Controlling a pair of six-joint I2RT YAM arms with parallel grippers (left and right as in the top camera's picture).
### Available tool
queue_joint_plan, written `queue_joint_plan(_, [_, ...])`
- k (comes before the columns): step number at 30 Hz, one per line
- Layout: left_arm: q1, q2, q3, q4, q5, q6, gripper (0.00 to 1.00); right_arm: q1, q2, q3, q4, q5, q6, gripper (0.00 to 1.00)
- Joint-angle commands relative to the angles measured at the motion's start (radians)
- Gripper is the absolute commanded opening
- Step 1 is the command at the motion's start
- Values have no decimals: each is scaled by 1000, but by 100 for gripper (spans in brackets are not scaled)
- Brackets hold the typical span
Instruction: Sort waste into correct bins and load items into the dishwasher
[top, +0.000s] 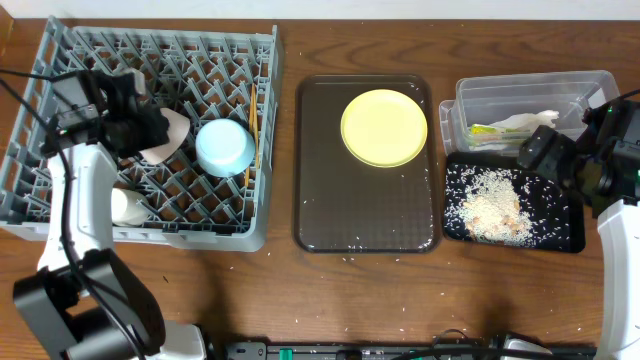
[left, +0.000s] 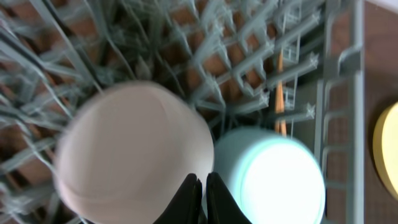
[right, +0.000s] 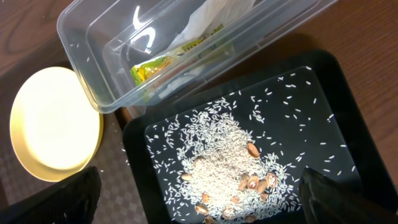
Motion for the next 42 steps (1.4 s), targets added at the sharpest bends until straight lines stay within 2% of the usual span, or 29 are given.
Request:
queue_joint_plan(1, [21, -22, -3, 32, -68, 10, 8, -11, -10, 8, -1, 0, 13, 99])
queue_joint_plan(5, [21, 32, -3, 45, -164, 32, 7, -11, -10, 8, -1, 0, 13, 99])
queue_joint_plan(11, [21, 104, -3, 28, -159, 39, 7, -11, -10, 8, -1, 0, 13, 99])
queue_joint_plan(19, [-14, 79, -3, -113, -111, -13, 7, -11, -10, 8, -1, 0, 13, 99])
queue_joint_plan(27, [-64, 65, -3, -126, -115, -9, 7, -11, -10, 8, -1, 0, 13, 99])
queue_joint_plan(35, [-71, -61, -3, -122, -115, -11, 8, -11, -10, 8, -1, 0, 13, 99])
queue_joint_plan(36, [-77, -79, -3, -125, -115, -10, 8, -11, -10, 8, -1, 0, 13, 99])
queue_joint_plan(38, [-96, -103, -3, -143, -137, -10, 17, -11, -10, 8, -1, 0, 13, 99])
queue_joint_plan(40, [-125, -106, -3, -172, -191, -10, 29, -11, -10, 8, -1, 0, 13, 99])
queue_joint_plan(42, [-155, -103, -3, -198, -219, -10, 31, -11, -10, 8, -1, 0, 13, 99])
